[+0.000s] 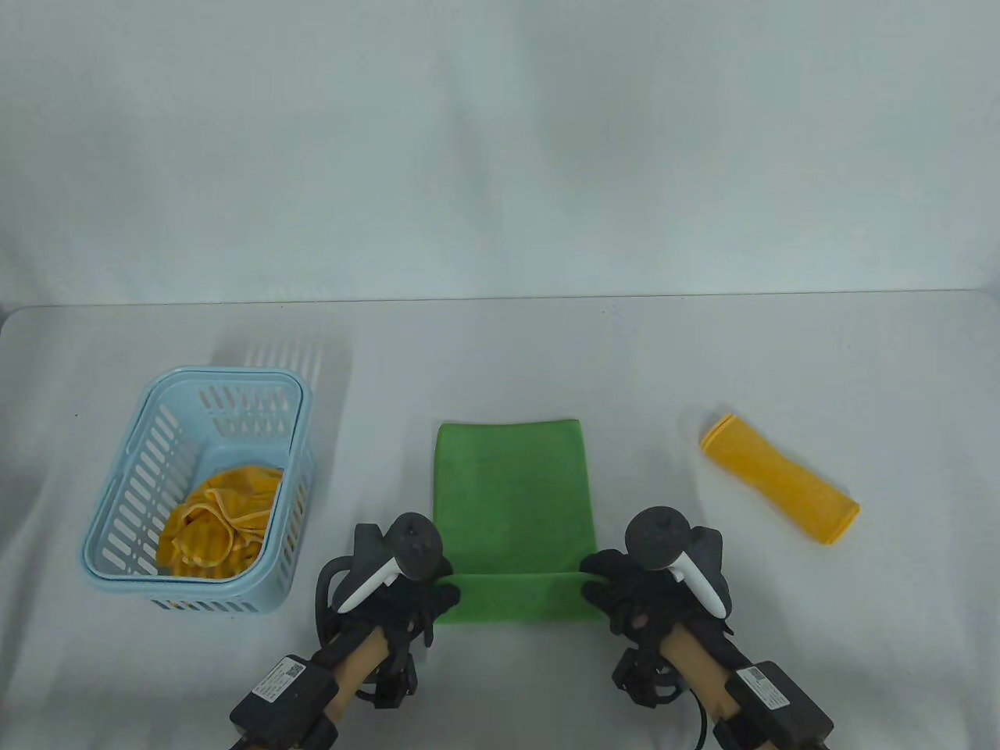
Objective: Roll square towel into towel roll
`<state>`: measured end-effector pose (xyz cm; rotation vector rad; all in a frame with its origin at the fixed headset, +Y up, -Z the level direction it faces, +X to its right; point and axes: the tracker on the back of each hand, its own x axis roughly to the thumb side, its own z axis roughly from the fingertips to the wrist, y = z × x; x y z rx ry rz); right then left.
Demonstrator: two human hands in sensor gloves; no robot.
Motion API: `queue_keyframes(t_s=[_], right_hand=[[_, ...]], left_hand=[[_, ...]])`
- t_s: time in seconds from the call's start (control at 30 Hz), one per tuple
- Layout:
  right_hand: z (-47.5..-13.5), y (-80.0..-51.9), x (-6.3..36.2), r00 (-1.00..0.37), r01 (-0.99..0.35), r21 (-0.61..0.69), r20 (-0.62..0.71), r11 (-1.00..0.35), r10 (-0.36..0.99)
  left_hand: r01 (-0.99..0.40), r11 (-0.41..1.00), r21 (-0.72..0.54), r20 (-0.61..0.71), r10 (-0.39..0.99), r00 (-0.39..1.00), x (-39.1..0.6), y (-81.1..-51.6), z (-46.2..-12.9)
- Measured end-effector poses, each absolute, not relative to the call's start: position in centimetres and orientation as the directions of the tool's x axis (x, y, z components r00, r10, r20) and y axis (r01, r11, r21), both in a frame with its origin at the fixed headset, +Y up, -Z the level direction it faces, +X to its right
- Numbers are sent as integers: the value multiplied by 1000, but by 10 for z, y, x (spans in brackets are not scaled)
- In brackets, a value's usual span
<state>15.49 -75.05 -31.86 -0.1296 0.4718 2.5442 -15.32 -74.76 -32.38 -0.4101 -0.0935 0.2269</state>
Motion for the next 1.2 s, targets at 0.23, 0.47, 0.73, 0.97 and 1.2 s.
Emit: queue_keyframes(t_s=[0.23,0.47,0.73,0.97,1.2], right_hand=[[-325,-755,157,-858,-506,224,-230,-833,459],[-323,-749,161,-845,-526,201,-237,-827,479],[-310,-728,150,-851,-526,158,-92,-836,517],[-298,-729,118,-907,-361,270,122,-893,404],[-297,-752,102,-973,-74,268,191,-961,128]], left_hand=[[-174,911,-375,9,191,981,-155,-749,-326],[-190,920,-343,-29,192,981,-165,-748,-329],[-124,966,-228,84,146,986,-153,-726,-317],[34,977,-210,345,41,938,-119,-725,-299],[176,958,-227,371,-82,925,-109,-746,-300]])
